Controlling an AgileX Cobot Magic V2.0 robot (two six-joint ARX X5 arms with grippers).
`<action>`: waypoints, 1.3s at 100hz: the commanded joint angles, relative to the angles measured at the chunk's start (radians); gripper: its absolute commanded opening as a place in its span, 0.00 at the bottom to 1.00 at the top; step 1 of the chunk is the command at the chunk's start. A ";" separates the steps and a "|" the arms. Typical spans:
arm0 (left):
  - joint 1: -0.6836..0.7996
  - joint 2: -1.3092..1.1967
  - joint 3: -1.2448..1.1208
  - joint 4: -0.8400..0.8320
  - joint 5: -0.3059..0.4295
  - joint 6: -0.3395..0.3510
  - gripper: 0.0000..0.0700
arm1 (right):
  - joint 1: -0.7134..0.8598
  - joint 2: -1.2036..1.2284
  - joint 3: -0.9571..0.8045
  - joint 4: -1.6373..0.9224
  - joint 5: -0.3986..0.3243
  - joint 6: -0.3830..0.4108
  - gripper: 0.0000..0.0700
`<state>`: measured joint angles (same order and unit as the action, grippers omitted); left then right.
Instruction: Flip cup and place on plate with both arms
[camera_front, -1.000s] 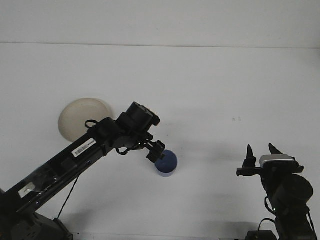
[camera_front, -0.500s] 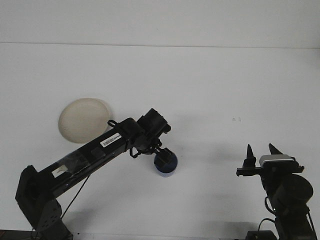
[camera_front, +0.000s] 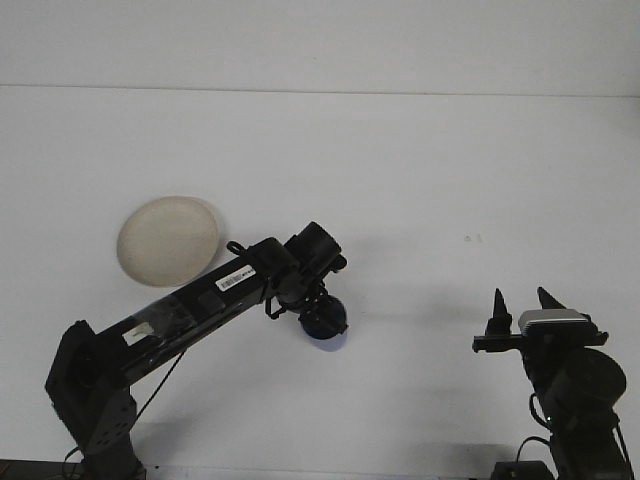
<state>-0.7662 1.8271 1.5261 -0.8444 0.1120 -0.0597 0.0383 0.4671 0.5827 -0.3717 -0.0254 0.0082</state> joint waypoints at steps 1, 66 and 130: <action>-0.009 0.023 0.023 -0.007 0.005 0.015 0.01 | 0.002 0.003 0.012 0.013 0.000 0.017 0.64; 0.277 -0.019 0.354 -0.291 -0.195 0.105 0.01 | 0.002 0.003 0.012 0.012 0.000 0.017 0.64; 0.781 0.001 0.335 -0.279 -0.214 0.109 0.01 | 0.002 0.003 0.012 0.013 0.000 0.017 0.64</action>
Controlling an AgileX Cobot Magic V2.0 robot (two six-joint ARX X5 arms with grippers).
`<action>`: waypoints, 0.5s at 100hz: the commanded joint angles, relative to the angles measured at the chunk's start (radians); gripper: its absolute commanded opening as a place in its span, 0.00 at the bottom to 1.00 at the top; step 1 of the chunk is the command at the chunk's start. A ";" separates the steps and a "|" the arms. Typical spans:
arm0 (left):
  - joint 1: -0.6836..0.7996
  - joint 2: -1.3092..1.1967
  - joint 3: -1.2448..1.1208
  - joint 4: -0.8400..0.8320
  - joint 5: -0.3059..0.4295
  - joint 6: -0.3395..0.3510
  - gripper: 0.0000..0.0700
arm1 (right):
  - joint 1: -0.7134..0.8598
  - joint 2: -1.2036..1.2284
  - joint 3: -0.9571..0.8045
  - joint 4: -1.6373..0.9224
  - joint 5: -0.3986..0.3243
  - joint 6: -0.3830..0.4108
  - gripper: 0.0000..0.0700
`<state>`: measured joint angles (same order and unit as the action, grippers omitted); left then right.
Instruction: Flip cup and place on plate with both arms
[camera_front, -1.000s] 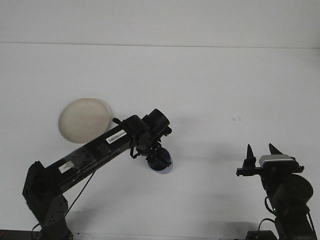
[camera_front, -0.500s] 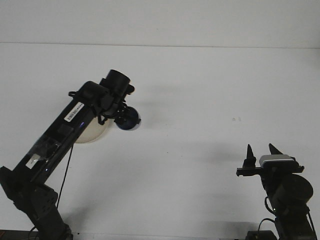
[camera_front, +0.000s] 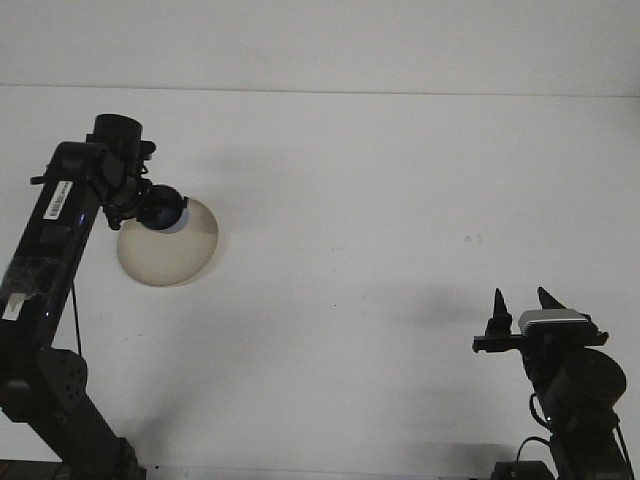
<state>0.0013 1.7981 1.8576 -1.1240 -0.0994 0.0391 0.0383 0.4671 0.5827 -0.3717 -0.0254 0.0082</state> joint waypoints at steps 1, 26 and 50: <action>0.017 0.032 0.002 0.001 -0.002 0.010 0.01 | 0.002 0.003 0.012 0.013 0.000 0.017 0.64; 0.052 0.108 -0.005 0.001 -0.002 0.010 0.01 | 0.002 0.003 0.012 0.013 0.000 0.017 0.64; 0.052 0.174 -0.005 0.002 -0.002 0.014 0.02 | 0.002 0.003 0.012 0.013 0.000 0.017 0.64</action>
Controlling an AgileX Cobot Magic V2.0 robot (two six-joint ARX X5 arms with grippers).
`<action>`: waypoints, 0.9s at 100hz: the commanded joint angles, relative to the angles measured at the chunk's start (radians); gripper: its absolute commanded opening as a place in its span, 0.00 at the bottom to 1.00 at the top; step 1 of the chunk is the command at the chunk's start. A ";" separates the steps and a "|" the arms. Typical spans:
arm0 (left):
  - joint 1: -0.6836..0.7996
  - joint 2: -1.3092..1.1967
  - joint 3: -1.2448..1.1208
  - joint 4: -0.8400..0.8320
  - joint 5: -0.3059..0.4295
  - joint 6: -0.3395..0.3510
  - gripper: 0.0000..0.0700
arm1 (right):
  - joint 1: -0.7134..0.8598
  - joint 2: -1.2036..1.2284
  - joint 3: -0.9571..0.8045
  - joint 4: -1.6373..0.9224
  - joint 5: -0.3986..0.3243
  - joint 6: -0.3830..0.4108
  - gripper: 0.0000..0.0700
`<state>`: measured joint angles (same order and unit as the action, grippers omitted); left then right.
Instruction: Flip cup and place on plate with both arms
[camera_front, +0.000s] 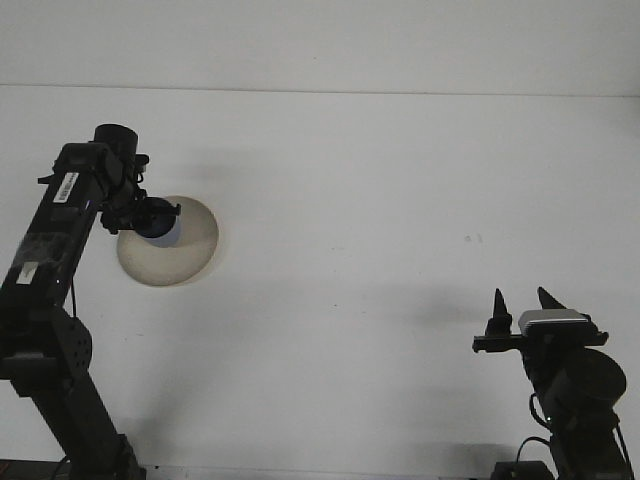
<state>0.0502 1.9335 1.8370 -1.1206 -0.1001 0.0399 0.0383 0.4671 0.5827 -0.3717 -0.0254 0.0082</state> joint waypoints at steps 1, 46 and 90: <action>0.003 0.041 0.016 -0.002 -0.001 0.013 0.02 | 0.002 0.003 0.012 0.013 0.000 0.017 0.64; 0.007 0.073 0.017 0.017 0.000 0.013 0.50 | 0.002 0.003 0.012 0.013 0.000 0.017 0.64; 0.023 -0.039 0.021 0.048 0.000 0.011 0.78 | 0.002 0.003 0.012 0.013 0.000 0.017 0.64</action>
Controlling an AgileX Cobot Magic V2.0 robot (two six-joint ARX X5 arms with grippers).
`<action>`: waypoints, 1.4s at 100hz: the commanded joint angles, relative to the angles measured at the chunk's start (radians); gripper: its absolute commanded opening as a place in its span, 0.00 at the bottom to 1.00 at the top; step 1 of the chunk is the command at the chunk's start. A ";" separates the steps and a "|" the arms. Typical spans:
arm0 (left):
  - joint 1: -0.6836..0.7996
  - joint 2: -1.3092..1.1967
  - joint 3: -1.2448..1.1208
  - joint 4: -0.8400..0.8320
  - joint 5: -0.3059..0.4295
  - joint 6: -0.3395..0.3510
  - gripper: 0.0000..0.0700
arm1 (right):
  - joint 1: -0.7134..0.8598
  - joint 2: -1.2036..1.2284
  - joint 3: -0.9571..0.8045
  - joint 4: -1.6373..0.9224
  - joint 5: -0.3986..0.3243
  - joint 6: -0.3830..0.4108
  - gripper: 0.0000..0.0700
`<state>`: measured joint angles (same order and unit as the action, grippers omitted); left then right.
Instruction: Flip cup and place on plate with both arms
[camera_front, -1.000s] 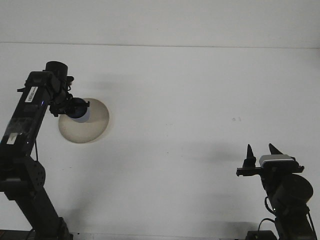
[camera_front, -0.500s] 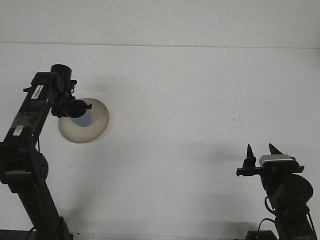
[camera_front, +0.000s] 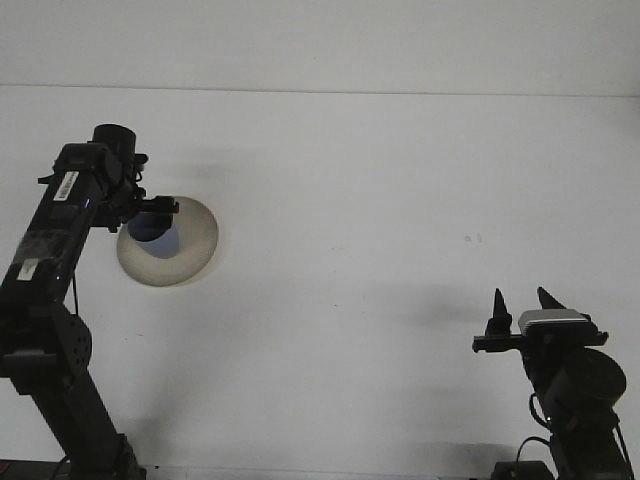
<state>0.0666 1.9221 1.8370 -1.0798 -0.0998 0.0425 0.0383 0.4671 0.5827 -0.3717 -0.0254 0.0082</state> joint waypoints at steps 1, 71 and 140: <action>0.007 -0.033 0.021 0.009 0.000 0.008 0.78 | 0.002 0.003 0.012 0.013 0.000 0.017 0.64; -0.010 -0.465 -0.123 0.078 0.078 -0.063 0.78 | 0.002 0.003 0.012 0.012 0.000 0.017 0.64; -0.139 -1.202 -1.084 0.732 0.079 -0.089 0.78 | 0.002 0.003 0.012 0.012 0.000 0.017 0.64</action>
<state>-0.0673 0.7723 0.7818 -0.3912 -0.0227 -0.0406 0.0383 0.4671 0.5827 -0.3717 -0.0254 0.0082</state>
